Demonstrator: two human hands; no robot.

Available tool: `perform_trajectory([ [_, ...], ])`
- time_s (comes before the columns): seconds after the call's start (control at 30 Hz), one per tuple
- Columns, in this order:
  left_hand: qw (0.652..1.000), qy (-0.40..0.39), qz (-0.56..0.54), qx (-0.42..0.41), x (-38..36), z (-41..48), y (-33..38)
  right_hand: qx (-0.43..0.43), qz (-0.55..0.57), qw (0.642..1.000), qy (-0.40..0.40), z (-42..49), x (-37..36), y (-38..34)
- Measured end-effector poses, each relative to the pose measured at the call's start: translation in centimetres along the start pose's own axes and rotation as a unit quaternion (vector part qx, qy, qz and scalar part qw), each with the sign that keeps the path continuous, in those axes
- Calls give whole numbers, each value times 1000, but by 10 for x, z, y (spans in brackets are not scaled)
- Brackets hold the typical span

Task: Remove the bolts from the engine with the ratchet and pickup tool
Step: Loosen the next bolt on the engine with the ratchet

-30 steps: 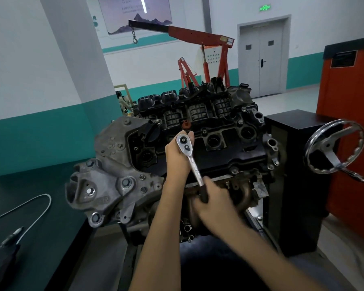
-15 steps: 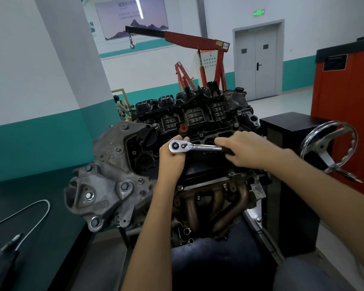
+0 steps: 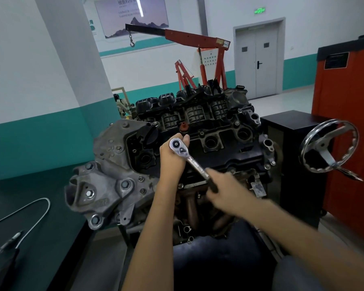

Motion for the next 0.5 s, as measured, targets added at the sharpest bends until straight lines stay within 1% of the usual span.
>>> perform_trajectory([
  [0.07,1000,-29,0,8,-5,1,0,37,-129,990,-30,17,39,12],
  [0.13,999,-38,-8,2,-7,1,3,81,-272,958,-30,39,70,12],
  [0.17,999,-32,-15,1,-6,0,3,103,-312,944,-19,47,78,7],
  [0.2,999,-18,-26,2,-3,0,1,115,-326,938,-7,50,78,2],
  [0.23,999,-2,-43,6,0,-2,-1,113,-321,940,6,49,74,-2],
  [0.3,997,21,-67,16,3,-4,-4,79,-272,958,41,30,52,-4],
  [0.33,997,28,-67,19,2,-4,-4,46,-226,971,59,17,37,-4],
  [0.4,997,46,-55,32,-2,-2,-4,-37,-82,993,74,-8,4,-3],
  [0.47,998,49,-39,30,-6,-2,-3,-83,62,991,81,-17,-31,-10],
  [0.5,998,42,-31,16,-6,-3,-2,-87,105,987,83,-17,-44,-16],
])
Point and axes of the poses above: each hand's wrist, its own z-axis towards the middle knuckle, its own x-axis out of the back of the hand, y = z × x, the point moved 6 cm from there along z, towards the middle knuckle, and after that the axes turned 5 degrees about y, right-handed, at the moved point
